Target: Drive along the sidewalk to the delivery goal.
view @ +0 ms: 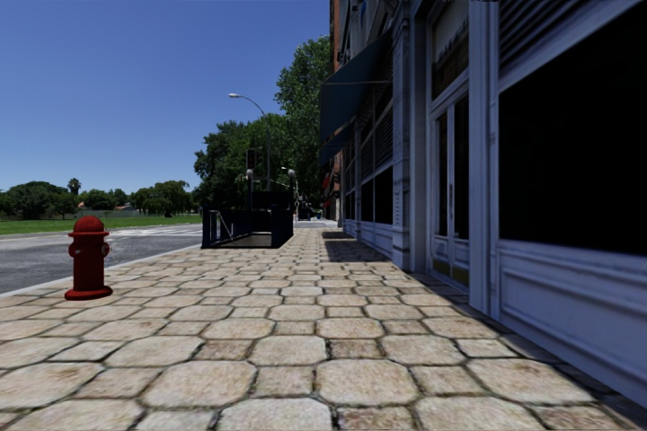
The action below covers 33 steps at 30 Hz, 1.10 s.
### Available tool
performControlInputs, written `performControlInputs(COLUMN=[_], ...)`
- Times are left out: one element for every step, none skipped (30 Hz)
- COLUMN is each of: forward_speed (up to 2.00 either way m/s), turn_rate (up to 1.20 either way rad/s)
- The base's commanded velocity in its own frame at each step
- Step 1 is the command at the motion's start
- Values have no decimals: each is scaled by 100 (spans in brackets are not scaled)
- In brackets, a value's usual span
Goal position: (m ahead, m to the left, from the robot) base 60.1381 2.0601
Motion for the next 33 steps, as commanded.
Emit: performControlInputs(forward_speed=[200,200,200,200,200,200,200,200,200,200,200,200,200,200,200,200,200,200,200,200,200,200,200,200,200,200,200,200,200,200,200,200,200], turn_rate=[0,0,0,0,0,0,0,0,0,0,0,0,0,0,0,0,0,0,0,0,0,0,0,0,0,0,0,0,0,0,0,0,0])
